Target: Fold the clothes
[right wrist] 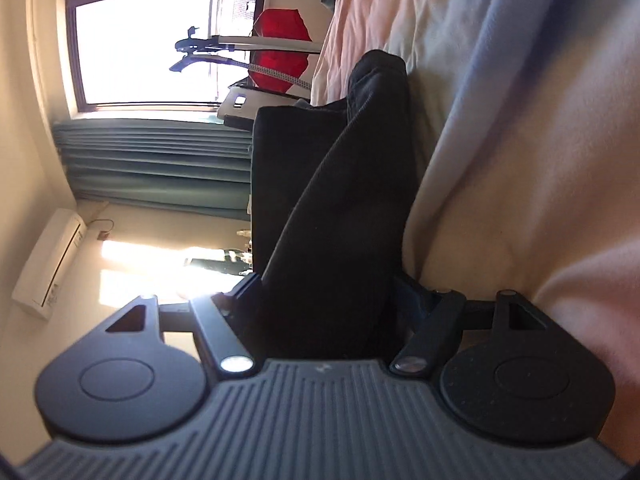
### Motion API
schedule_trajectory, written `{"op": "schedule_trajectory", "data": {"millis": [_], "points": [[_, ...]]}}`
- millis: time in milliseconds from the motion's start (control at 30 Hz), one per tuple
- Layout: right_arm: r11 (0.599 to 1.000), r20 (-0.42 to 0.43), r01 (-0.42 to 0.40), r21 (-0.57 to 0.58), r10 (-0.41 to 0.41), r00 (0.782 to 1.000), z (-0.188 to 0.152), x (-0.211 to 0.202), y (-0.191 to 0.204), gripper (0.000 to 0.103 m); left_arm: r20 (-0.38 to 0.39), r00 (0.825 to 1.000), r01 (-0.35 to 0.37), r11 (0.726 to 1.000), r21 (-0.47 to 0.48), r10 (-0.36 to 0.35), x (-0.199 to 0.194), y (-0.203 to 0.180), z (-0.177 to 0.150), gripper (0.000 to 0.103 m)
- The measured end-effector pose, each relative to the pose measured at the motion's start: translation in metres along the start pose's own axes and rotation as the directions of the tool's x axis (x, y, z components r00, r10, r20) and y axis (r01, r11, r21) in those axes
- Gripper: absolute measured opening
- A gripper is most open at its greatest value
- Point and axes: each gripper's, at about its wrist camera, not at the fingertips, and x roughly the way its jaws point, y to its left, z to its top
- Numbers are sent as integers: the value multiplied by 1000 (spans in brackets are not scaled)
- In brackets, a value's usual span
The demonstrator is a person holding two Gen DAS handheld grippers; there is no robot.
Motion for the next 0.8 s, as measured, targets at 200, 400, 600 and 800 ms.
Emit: {"op": "schedule_trajectory", "data": {"millis": [200,400,600,800], "points": [[990,40,18,-143,-12,999,-2,-7,17,21,8,1000,8,1000,15,-8,-2,-1,-3,4],[972,177,32,-231,10,984,6,-42,49,9,43,996,69,994,80,-73,-18,-18,-10,4],[942,320,39,-333,74,944,23,-99,95,8,1,966,255,950,181,-260,-37,-50,-27,6],[917,450,140,-373,47,892,46,-166,116,8,-79,912,408,872,272,-402,-64,-90,-64,18]]}}
